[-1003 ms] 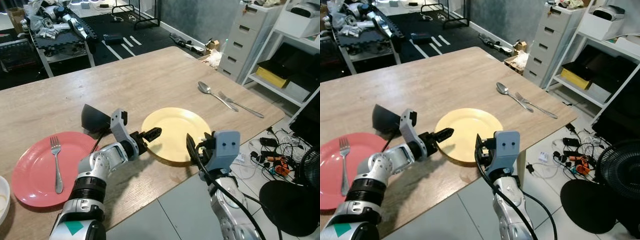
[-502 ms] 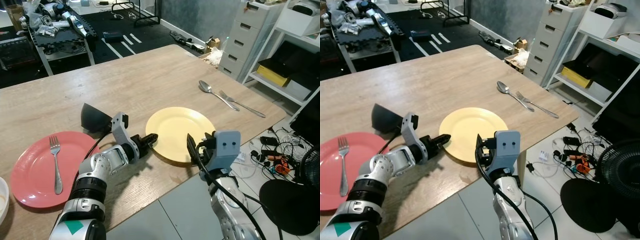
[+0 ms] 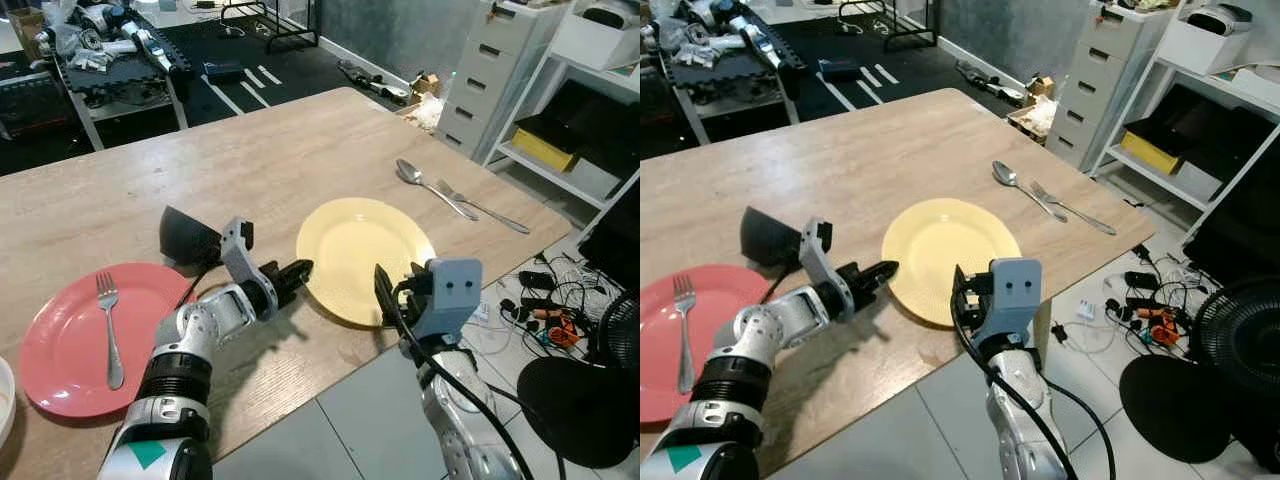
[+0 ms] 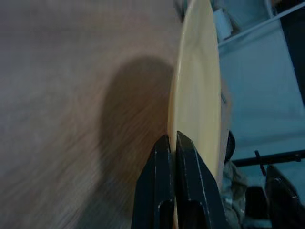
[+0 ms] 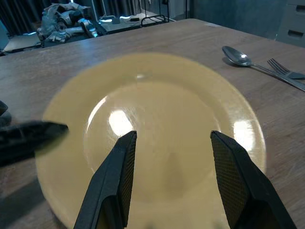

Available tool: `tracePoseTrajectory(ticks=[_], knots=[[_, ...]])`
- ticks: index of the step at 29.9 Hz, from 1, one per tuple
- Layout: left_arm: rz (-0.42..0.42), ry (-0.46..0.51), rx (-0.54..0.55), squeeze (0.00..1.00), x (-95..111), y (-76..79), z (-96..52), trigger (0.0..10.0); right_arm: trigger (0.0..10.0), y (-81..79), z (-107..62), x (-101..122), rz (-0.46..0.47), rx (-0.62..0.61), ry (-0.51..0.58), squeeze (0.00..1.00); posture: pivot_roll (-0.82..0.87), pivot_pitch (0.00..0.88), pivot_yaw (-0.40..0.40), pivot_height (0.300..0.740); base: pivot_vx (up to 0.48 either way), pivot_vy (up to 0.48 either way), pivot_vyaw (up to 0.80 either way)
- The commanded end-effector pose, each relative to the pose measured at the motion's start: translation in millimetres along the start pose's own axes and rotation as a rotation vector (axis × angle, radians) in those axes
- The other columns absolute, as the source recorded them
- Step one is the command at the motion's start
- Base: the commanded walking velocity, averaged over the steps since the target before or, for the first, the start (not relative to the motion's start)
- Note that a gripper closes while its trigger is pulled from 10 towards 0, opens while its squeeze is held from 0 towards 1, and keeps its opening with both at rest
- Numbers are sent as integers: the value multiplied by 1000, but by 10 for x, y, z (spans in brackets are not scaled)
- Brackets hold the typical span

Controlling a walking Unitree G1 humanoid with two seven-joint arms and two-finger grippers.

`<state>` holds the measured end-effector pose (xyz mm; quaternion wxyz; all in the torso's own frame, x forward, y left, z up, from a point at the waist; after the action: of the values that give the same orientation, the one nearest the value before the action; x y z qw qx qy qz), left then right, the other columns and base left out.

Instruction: Setting the table

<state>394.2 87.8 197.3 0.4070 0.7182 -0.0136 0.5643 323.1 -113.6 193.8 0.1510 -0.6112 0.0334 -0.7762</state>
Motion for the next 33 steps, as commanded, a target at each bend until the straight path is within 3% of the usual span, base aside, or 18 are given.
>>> tracePoseTrajectory(ticks=[1,3,4,5,7,8,10,11,15,16,17,18,21,24,26,30,33], knots=[[24,84,-4,0,112,4,-76,10000,10000,95,7,26,39,-42,15,0,38,182,68,740,0,0,0],[41,137,-26,0,213,40,-131,10000,10000,211,28,98,156,-100,44,0,40,178,67,740,0,0,0],[44,176,-45,0,286,64,-184,10000,10000,297,38,169,288,-128,72,0,40,178,67,740,0,0,0],[44,176,-45,0,286,64,-184,10000,10000,297,38,169,288,-128,72,0,40,178,67,740,0,0,0],[48,232,-71,0,391,93,-270,10000,10000,408,38,277,481,-144,123,0,44,173,66,740,0,0,0],[48,232,-71,0,391,93,-270,10000,10000,408,38,277,481,-144,123,0,44,173,66,740,0,0,0],[44,312,-91,0,546,103,-410,10000,10000,504,17,355,636,-120,162,0,43,168,66,740,0,0,0],[44,312,-91,0,546,103,-410,10000,10000,504,17,355,636,-120,162,0,43,168,66,740,0,0,0],[55,428,-109,0,766,109,-649,10000,10000,544,-11,296,703,-94,128,0,51,156,58,740,0,0,0],[58,458,-107,0,830,99,-715,10000,10000,530,-9,242,727,-93,105,455,54,151,56,740,0,0,0],[58,458,-107,0,830,99,-715,10000,10000,530,-9,242,727,-93,105,455,54,151,56,740,0,0,0],[59,469,-105,0,855,94,-741,10000,10000,519,-7,223,744,-89,100,1000,54,151,56,740,0,0,0],[59,511,-108,0,941,99,-822,10000,10000,434,17,219,860,-34,91,1000,61,147,51,740,0,0,0],[57,529,-118,0,980,127,-851,10000,10000,354,32,241,919,27,78,1000,63,146,50,740,0,0,0],[47,556,-138,0,1037,182,-879,10000,10000,268,42,276,995,97,68,1000,65,144,47,740,0,0,0],[32,586,-170,0,1104,262,-916,10000,10000,203,48,296,1042,153,55,1000,66,145,44,740,0,0,0],[15,621,-217,0,1179,359,-954,10000,10000,90,39,323,1135,230,34,1000,68,145,39,740,0,0,0]])
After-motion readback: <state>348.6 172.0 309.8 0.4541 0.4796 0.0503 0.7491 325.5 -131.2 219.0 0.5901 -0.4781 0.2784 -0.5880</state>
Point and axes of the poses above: a point about 5 cm out from each wrist's last joint towards the gripper, its own z axis pointing out of the wrist towards the gripper, its own x axis along the axis of the wrist's last joint, y = z × x, the point moved 2 cm from there along z, pointing out of the wrist towards the gripper, and after that the axes turned 11 degrees about z, right-handed, at the moved point
